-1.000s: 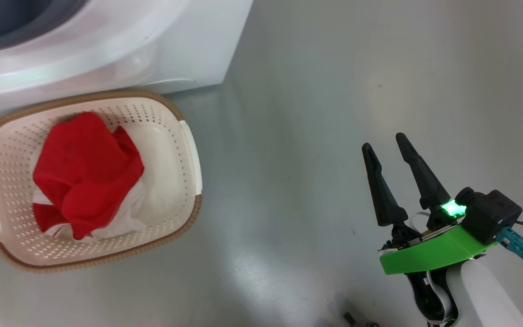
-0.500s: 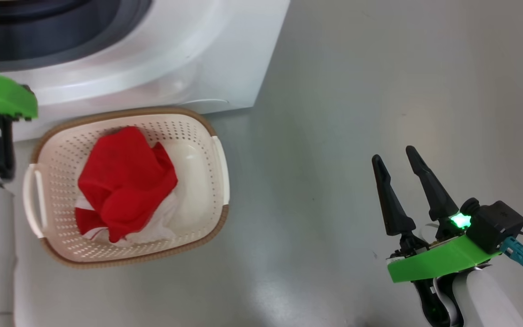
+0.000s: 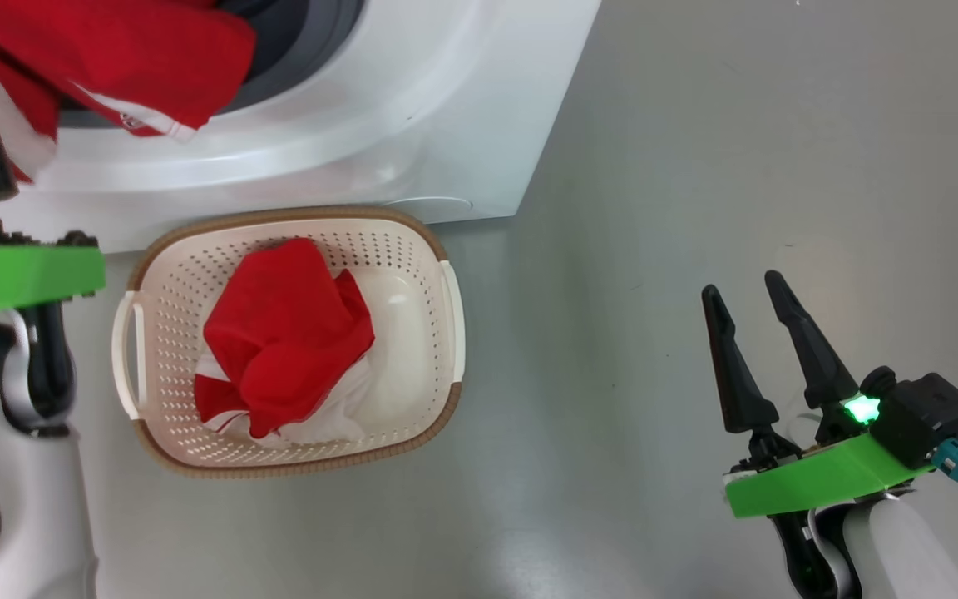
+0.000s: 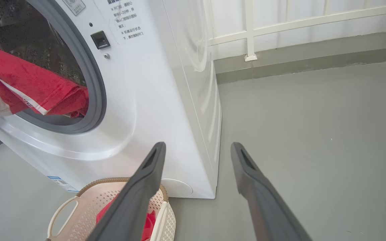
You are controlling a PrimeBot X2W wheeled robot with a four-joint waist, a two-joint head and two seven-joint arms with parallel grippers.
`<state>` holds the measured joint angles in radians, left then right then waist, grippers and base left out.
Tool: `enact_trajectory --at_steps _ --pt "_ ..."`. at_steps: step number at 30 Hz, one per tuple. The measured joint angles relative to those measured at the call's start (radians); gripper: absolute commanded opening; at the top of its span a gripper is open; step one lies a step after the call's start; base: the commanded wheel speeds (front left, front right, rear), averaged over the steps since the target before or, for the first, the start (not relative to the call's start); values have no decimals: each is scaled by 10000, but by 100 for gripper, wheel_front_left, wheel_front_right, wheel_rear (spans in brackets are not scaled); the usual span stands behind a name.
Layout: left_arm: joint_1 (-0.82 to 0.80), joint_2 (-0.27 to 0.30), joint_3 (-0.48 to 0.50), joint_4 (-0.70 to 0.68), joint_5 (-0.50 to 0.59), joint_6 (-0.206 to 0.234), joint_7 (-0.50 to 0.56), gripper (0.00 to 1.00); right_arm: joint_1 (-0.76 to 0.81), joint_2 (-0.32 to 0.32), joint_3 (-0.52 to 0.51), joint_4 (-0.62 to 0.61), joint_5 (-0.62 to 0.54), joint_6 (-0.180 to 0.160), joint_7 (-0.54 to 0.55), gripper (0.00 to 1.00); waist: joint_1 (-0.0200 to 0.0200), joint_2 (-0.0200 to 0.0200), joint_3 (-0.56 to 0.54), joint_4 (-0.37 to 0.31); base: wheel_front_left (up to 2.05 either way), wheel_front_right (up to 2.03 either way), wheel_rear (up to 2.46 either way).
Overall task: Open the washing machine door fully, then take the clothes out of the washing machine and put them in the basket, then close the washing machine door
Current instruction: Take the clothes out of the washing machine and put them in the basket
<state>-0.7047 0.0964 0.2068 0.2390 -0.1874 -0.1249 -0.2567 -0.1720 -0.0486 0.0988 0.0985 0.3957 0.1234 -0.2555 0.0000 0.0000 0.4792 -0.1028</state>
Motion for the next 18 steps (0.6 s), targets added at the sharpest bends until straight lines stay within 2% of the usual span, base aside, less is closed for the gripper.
enact_trajectory --at_steps 14,18 --pt "1236 -265 -157 -3503 -364 -2 -2 0 59 0 -163 -2 -186 0 0 100 0 0 1 243 0 0 0" --pt "1520 -316 -146 -3910 -464 -2 -4 0 60 0 -161 0 -184 0 0 100 0 0 9 225 0 0 0"
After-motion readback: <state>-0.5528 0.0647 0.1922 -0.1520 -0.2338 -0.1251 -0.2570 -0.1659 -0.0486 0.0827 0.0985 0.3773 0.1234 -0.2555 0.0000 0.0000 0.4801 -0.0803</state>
